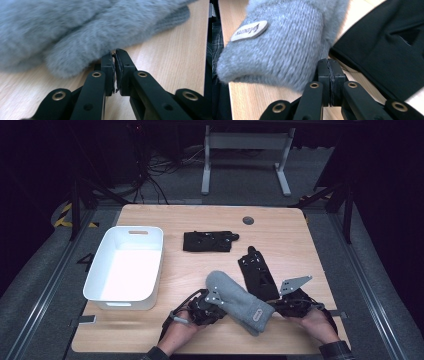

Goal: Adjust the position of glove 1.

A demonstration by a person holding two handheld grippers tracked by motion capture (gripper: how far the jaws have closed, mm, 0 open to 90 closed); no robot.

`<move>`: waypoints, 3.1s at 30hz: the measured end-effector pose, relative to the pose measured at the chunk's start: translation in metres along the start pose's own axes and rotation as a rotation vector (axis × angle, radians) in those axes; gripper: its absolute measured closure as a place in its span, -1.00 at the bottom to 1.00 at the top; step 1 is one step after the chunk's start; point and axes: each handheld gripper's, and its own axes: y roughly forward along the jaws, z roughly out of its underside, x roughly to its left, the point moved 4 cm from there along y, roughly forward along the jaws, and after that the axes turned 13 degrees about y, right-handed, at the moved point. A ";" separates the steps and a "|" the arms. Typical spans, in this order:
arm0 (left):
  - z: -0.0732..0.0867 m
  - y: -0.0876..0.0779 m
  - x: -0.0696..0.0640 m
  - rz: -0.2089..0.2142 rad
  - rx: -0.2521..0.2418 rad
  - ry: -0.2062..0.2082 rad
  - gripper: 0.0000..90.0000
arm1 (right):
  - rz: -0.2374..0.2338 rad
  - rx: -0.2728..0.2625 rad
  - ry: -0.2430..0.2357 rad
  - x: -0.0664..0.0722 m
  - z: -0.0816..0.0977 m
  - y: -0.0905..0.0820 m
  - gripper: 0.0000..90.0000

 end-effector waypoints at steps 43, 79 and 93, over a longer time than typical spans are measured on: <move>0.011 -0.017 0.070 -0.110 0.004 -0.138 0.92 | -0.146 0.004 -0.156 0.068 -0.058 0.085 1.00; -0.024 -0.013 0.062 -0.045 -0.037 -0.186 -0.70 | 0.318 -0.192 0.216 -0.073 0.019 -0.026 -0.50; -0.016 0.014 0.060 -0.005 0.045 -0.190 -0.89 | 0.394 -0.204 0.230 -0.084 0.019 -0.023 -0.61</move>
